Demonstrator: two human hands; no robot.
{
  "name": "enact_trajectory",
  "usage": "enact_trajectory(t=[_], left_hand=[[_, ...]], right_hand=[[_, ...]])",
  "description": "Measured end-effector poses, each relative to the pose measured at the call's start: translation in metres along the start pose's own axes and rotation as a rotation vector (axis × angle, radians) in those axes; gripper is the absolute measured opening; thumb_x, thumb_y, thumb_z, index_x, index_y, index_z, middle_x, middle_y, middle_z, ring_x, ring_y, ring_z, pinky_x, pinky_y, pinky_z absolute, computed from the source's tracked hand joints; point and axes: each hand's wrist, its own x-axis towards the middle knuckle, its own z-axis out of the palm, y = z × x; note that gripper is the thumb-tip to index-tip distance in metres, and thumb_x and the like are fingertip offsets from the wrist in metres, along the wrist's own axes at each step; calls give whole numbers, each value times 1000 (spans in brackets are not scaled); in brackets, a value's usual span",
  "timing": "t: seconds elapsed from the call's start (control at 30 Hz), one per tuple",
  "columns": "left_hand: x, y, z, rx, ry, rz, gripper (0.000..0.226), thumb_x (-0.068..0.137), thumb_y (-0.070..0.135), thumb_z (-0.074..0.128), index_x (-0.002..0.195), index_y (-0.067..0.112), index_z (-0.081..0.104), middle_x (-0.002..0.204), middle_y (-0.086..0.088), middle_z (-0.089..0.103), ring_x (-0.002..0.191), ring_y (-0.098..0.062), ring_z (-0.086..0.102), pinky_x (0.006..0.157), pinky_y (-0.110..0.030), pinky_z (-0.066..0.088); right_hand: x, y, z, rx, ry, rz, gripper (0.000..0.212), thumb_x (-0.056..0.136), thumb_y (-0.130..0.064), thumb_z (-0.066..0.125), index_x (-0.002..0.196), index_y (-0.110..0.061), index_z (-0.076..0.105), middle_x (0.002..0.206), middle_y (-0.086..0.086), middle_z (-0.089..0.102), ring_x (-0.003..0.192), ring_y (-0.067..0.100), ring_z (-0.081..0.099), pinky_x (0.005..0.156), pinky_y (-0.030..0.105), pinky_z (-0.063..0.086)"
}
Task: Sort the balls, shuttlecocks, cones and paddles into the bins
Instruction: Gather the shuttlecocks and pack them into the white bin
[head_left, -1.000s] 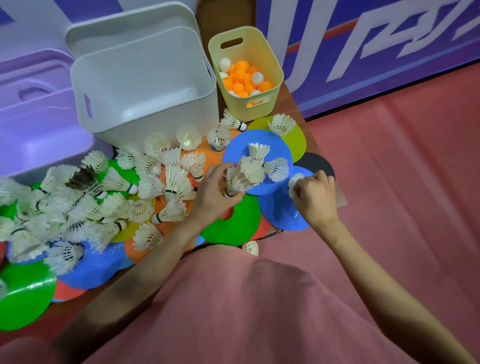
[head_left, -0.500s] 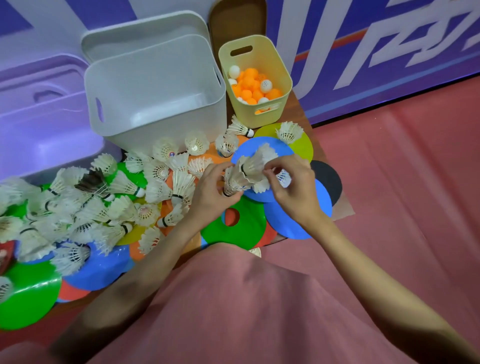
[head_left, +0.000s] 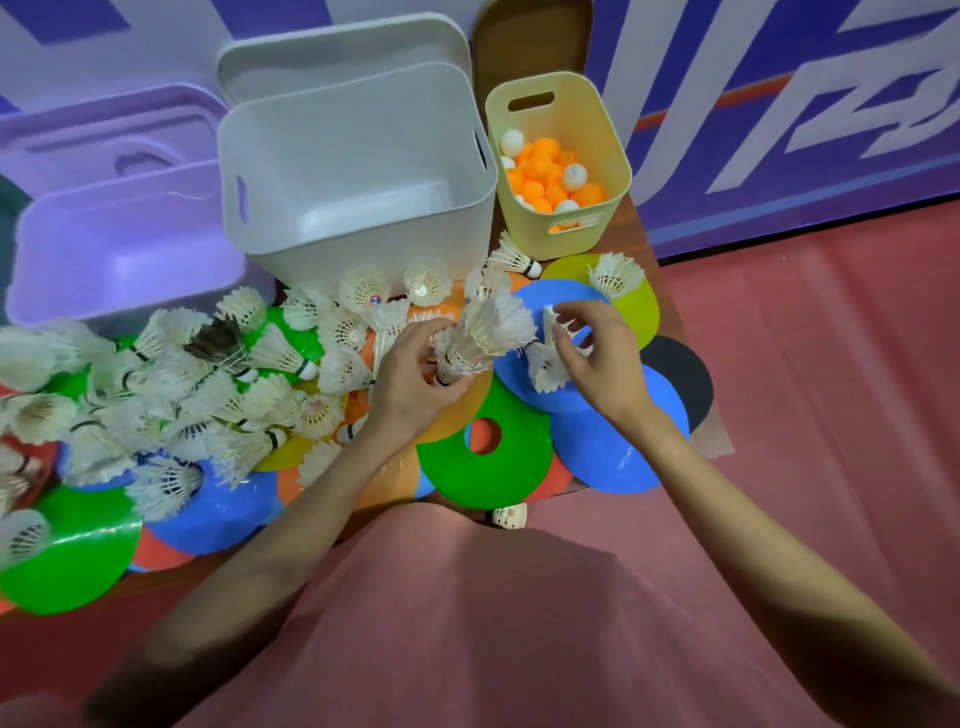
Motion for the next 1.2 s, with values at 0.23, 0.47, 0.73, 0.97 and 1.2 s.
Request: enact_trajectory(t=[0.23,0.47,0.73,0.97,1.2], left_hand=[[-2,-5,-7,2,11,6,58,72,11,80,124,15,57,115,17,49,104,-6,52,86,-22,50],[-2,-6,-21,-30,31,-17,61,72,8,80,128,12,55,120,6,49,93,15,49,75,-1,43],[2,-10,-53,33,98,26,60,73,10,80,127,16,56,119,6,51,97,13,51,81,-4,44],[14,-7,-81,60,130,35,61,72,15,81,127,21,56,120,10,52,100,6,49,87,-12,45],[49,6,-113,116,154,136,60,71,16,79,126,18,56,122,5,56,108,-2,51,90,-11,43]], right_hand=[[6,29,25,-491,-387,-13,19,84,-7,58,101,-2,66,101,16,61,97,36,51,74,45,44],[21,10,24,-294,-147,49,15,89,-12,58,83,-1,67,86,14,63,80,29,56,62,39,42],[34,-77,-13,447,325,98,5,90,-6,58,88,-6,63,72,-4,57,61,-1,49,59,14,40],[51,-104,8,394,74,67,7,86,-6,64,83,-12,65,67,5,60,62,12,52,57,24,44],[102,-131,30,356,-15,-3,7,84,-9,65,84,-11,72,75,3,67,64,1,54,63,15,43]])
